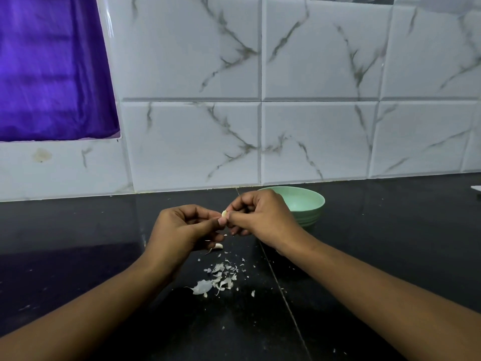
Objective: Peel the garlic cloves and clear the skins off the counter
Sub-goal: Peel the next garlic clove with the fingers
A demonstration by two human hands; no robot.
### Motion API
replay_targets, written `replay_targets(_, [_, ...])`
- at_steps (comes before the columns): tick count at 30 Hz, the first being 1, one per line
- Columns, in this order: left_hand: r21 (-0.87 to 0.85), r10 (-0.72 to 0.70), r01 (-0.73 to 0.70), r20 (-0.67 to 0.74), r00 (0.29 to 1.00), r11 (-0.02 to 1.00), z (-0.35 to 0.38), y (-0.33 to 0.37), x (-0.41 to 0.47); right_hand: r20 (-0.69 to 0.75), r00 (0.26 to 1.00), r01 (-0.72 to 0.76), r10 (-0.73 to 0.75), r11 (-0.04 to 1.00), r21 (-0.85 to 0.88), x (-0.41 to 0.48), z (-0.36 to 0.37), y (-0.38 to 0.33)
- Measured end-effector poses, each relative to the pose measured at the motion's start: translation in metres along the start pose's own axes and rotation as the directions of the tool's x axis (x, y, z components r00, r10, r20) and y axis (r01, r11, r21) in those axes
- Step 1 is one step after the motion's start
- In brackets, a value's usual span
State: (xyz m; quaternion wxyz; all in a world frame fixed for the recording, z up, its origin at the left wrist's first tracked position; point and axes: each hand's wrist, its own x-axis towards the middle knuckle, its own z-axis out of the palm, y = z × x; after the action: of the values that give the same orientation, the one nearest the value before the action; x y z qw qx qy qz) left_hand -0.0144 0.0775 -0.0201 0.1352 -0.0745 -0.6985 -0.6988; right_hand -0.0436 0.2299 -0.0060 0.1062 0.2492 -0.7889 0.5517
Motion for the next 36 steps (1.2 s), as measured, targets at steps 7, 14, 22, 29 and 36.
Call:
replay_targets(7, [0.141,0.16,-0.156,-0.017,0.987,0.978,0.0008,0.0017,-0.0044,-0.06,0.996,0.053,-0.062,0.989,-0.141,-0.003,0.0012,-0.0023])
replay_targets(14, [0.18,0.213,-0.202,-0.044,0.976,0.963,0.0027,0.0003,-0.0051,-0.142,0.978,0.102,-0.155,0.94,-0.325,-0.0039,0.0063,-0.002])
replay_targets(22, [0.03,0.147,-0.148,0.019,0.989,0.989,0.0003,0.0005,-0.0024,-0.114,0.983,0.116,-0.145,0.966,-0.232,-0.0031,0.0045,-0.001])
replay_targets(29, [-0.055,0.084,-0.079,0.092,0.992,0.995,0.001,-0.0016,-0.0007,0.022,0.989,-0.15,0.149,0.978,0.143,-0.0019,0.0046,-0.0026])
replay_targets(36, [-0.077,0.06,-0.052,0.101,0.993,0.996,0.0002,-0.0002,0.0011,0.219,0.93,-0.354,0.294,0.874,0.332,-0.0016,-0.0012,-0.0087])
